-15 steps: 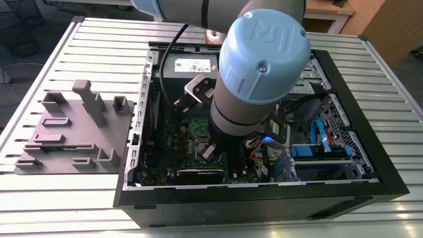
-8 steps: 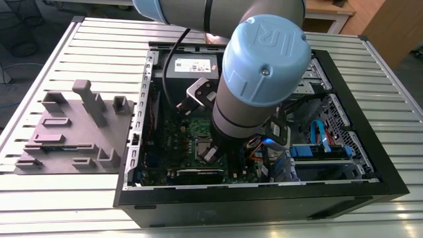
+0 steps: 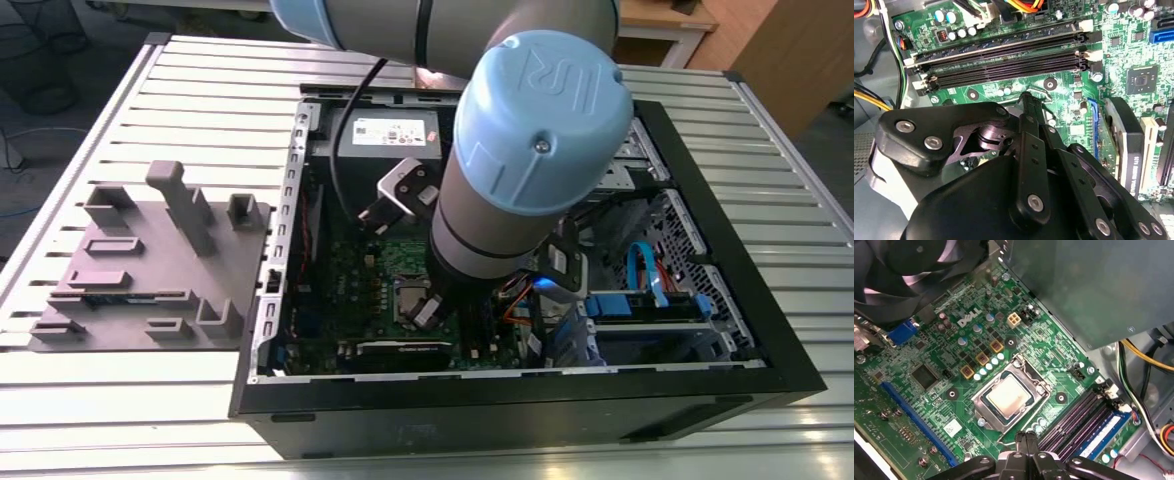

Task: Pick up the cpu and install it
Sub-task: 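Install the first cpu locking lever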

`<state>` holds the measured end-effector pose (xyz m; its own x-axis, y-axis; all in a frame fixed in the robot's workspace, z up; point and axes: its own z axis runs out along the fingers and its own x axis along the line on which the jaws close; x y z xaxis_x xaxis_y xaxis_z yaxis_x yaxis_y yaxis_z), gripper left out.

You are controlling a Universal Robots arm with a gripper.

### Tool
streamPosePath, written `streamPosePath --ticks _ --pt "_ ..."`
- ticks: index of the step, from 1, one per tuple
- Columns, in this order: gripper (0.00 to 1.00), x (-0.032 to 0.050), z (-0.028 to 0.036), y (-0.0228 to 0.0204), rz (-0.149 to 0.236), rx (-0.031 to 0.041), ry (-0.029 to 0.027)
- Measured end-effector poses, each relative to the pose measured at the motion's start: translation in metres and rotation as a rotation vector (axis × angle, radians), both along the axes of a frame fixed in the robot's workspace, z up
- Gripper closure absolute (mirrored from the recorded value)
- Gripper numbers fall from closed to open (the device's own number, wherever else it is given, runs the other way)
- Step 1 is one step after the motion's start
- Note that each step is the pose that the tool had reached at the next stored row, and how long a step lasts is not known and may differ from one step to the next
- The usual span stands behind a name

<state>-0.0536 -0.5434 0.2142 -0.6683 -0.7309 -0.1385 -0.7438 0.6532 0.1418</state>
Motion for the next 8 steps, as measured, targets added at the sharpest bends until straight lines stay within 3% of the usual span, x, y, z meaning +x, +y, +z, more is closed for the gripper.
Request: streamPosePath --ticks 8 --pt "0.89 0.0001 0.0000 0.0000 0.072 -0.0026 0.0001"
